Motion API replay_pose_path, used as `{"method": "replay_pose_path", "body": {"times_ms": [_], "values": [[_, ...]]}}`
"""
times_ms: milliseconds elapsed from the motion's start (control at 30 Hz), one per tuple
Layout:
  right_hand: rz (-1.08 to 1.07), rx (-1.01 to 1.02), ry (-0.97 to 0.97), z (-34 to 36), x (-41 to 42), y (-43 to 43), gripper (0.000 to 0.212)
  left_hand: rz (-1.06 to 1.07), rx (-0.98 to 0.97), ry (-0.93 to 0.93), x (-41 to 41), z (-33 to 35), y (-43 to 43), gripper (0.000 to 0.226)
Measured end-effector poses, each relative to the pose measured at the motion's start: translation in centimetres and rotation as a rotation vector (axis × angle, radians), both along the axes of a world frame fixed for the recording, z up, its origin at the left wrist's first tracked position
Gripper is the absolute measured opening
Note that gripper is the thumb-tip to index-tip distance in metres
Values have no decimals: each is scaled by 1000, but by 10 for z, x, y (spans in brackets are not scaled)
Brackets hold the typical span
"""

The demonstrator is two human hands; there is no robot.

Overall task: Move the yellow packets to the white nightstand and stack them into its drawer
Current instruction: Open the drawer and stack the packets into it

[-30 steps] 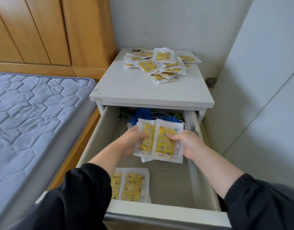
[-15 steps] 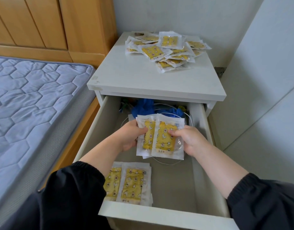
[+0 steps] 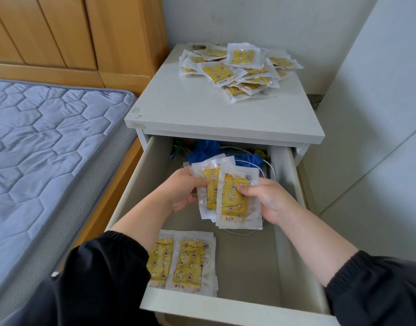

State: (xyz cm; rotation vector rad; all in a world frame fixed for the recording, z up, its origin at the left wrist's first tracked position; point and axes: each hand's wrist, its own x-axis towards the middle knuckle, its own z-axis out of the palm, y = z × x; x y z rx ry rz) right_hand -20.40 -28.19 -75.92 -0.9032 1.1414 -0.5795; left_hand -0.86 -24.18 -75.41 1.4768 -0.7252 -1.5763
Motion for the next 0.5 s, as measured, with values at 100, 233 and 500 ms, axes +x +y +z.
{"method": "replay_pose_path", "body": {"times_ms": [100,233,500], "values": [[36,32,28,0,-2,-2,22,-63,37,-77,9,5,0,20],[112,61,89,-1,-4,-1,18,-212,38,-247,16,6,2,18],[44,60,227,-2,-3,1,18,-369,23,-602,23,-3,4,14]]}}
